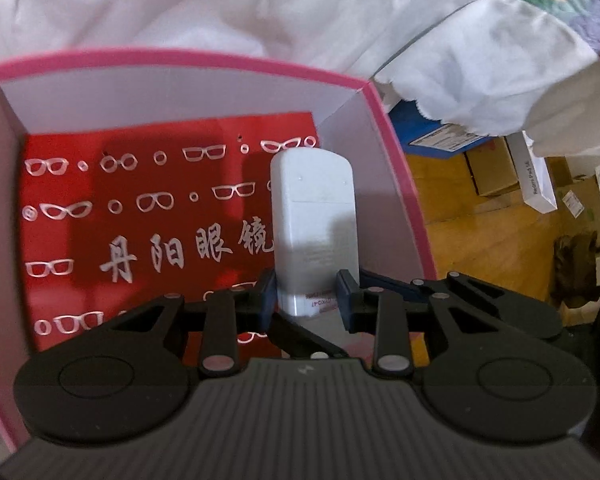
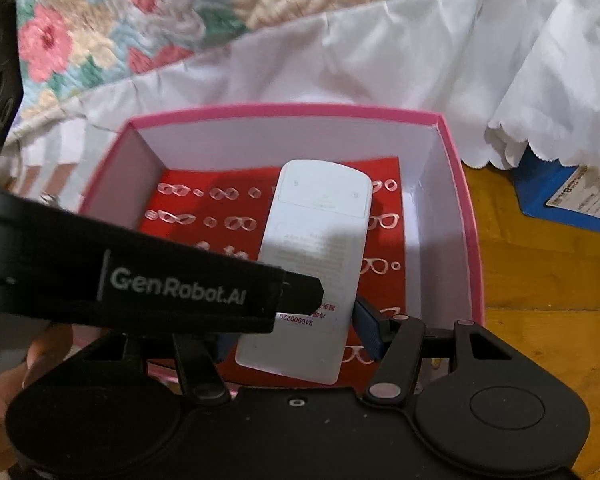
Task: Organize rigid objects
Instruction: 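Carry the power bank into the pink box and open the left gripper, then move the left gripper back over the white square wall charger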
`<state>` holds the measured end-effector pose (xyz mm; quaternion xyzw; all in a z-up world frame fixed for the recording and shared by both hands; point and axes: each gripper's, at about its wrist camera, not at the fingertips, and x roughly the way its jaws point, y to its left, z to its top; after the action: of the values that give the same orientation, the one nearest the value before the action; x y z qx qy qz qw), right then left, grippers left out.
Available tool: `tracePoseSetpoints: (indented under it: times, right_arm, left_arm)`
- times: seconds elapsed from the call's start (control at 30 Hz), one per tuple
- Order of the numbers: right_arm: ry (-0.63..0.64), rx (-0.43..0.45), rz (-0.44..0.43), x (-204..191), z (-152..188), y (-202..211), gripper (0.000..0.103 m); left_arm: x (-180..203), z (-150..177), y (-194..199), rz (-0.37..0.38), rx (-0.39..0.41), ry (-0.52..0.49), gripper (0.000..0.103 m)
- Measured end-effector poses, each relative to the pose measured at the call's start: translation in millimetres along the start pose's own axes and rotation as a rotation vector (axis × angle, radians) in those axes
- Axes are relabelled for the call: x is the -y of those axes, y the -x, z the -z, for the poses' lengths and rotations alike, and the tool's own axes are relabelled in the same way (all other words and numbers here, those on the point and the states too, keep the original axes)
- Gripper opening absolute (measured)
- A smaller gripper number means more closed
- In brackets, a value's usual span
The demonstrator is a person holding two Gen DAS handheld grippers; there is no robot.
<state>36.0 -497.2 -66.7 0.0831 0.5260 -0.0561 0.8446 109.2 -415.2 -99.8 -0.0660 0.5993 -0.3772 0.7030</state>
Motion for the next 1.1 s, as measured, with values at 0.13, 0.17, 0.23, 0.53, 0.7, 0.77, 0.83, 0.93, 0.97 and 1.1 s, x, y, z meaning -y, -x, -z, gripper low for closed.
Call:
tracePoseSetpoints:
  times: [0.13, 0.17, 0.23, 0.53, 0.7, 0.77, 0.83, 0.93, 0.97, 1.1]
  right_arm:
    - [0.046, -0.021, 0.095, -1.4, 4.2, -15.3, 0.064]
    - [0.067, -0.020, 0.125, -2.9, 5.1, -19.2, 0.064]
    - [0.084, -0.010, 0.131, -0.7, 6.4, -24.4, 0.064]
    - [0.133, 0.096, 0.055, -22.0, 18.4, 28.4, 0.069]
    - [0.137, 0.152, -0.075, -50.2, 23.9, 70.3, 0.069]
    - [0.152, 0.163, -0.130, -65.8, 26.8, 86.3, 0.069]
    - [0.163, 0.168, -0.184, -82.0, 30.3, 99.2, 0.069]
    - [0.186, 0.170, -0.258, -107.3, 36.7, 116.9, 0.069]
    - [0.195, 0.166, -0.284, -116.8, 38.5, 120.6, 0.069]
    - [0.250, 0.142, -0.390, -158.3, 48.9, 132.1, 0.069]
  left_arm:
    - [-2.2, -2.2, -20.9, 0.000, -0.034, -0.005, 0.029]
    - [-2.2, -2.3, -23.9, -0.013, -0.035, -0.010, 0.030]
    - [-2.1, -1.7, -29.4, -0.068, -0.044, -0.026, 0.034]
    - [-2.2, 9.2, 40.4, -0.130, 0.027, -0.205, 0.040]
    - [-3.1, 22.5, 105.9, -0.139, 0.057, -0.313, 0.043]
    - [-4.3, 30.4, 132.9, -0.154, 0.062, -0.351, 0.046]
    - [-6.8, 38.7, 158.6, -0.179, 0.065, -0.392, 0.046]
    - [-17.9, 51.6, 193.7, -0.208, 0.062, -0.419, 0.047]
    - [-22.2, 55.5, 203.7, -0.216, 0.058, -0.418, 0.047]
    - [-49.3, 72.0, 248.7, -0.275, 0.058, -0.421, 0.048]
